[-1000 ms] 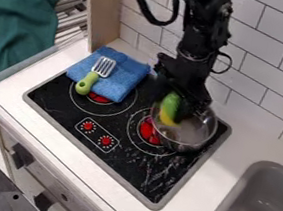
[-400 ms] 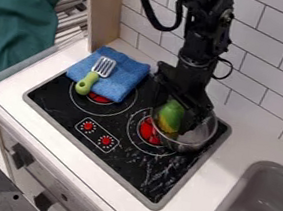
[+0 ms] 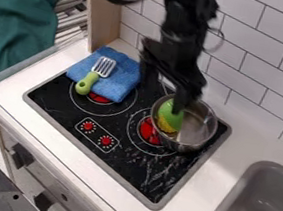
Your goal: Move the green object from the left burner to the silver pot on the right burner
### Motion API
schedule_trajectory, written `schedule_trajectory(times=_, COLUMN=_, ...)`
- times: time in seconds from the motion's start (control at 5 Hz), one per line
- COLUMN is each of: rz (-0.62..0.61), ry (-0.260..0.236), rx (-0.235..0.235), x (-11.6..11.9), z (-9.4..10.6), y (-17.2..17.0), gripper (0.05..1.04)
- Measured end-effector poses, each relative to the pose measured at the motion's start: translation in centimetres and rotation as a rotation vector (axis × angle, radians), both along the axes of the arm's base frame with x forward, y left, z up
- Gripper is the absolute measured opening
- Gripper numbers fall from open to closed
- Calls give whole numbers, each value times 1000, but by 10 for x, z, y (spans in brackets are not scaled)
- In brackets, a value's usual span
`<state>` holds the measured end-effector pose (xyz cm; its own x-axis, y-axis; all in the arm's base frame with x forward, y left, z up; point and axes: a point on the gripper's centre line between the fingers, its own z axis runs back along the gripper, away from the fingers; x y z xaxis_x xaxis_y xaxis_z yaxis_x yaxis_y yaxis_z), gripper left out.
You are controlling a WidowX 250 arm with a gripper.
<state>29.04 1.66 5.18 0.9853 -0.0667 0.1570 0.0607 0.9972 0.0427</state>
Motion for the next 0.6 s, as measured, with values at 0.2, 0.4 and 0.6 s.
schedule_trajectory(times=0.2, rz=47, ry=-45, rx=10, x=-18, z=21, y=17, gripper=1009)
schedule_trajectory(times=0.4, rz=117, ry=-40, rx=-4, x=-32, z=21, y=39, gripper=1009)
schedule_trajectory(times=0.6, rz=163, ry=-22, rx=-16, x=-41, z=17, y=61, gripper=1009)
